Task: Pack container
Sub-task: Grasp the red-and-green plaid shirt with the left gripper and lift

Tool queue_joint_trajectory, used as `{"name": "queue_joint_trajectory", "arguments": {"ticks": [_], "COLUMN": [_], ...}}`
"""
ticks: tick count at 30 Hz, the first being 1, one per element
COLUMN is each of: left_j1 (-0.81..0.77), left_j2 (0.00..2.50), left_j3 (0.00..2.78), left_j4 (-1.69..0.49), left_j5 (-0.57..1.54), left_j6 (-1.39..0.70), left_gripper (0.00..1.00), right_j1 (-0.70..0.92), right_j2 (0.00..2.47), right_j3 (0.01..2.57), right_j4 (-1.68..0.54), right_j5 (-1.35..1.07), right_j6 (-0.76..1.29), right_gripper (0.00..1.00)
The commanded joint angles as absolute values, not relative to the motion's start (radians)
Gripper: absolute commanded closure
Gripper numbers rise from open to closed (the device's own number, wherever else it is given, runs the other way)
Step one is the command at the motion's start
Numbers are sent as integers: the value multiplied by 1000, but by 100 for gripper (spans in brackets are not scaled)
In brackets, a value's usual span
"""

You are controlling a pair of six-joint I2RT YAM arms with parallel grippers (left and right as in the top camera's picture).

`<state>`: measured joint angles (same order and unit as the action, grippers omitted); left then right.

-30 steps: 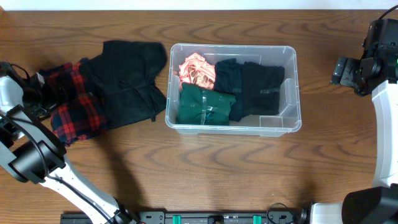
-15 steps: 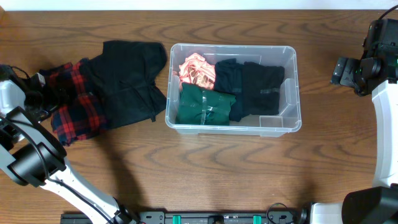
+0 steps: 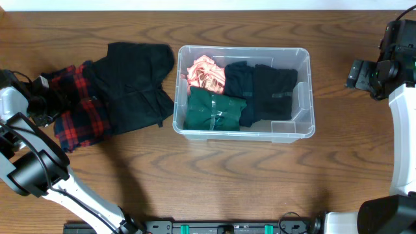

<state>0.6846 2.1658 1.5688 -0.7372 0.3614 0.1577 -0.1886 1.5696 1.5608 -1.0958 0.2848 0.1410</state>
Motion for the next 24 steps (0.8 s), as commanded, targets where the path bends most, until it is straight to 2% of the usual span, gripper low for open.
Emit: {"name": "queue_joint_trajectory", "arguments": {"ticks": [1,6,14,20,24], "left_j1": [658,658,658,656,645], "left_j2": [2323,2323,2254,2093,1958], "left_j3": [1464,1470,1596,1698,1707], "left_j4": [-768,-778,-873,-892,-867], "left_j5": [187,187,187,231,297], "left_j6": [190,190,133,4,-6], "left_gripper": [61,94,94,94,94], "right_j1": [-195,-195,-195,-195,-195], "right_j2": [1560,1560,1560,1560,1560], "right_j3": [1556,1556,1556,1556,1556], "right_j4": [-1096,-1096,-1096,-1096,-1096], "right_j5": [295,295,295,295,295], "right_j6": [141,141,141,141,141], "right_gripper": [1,1,1,1,1]}}
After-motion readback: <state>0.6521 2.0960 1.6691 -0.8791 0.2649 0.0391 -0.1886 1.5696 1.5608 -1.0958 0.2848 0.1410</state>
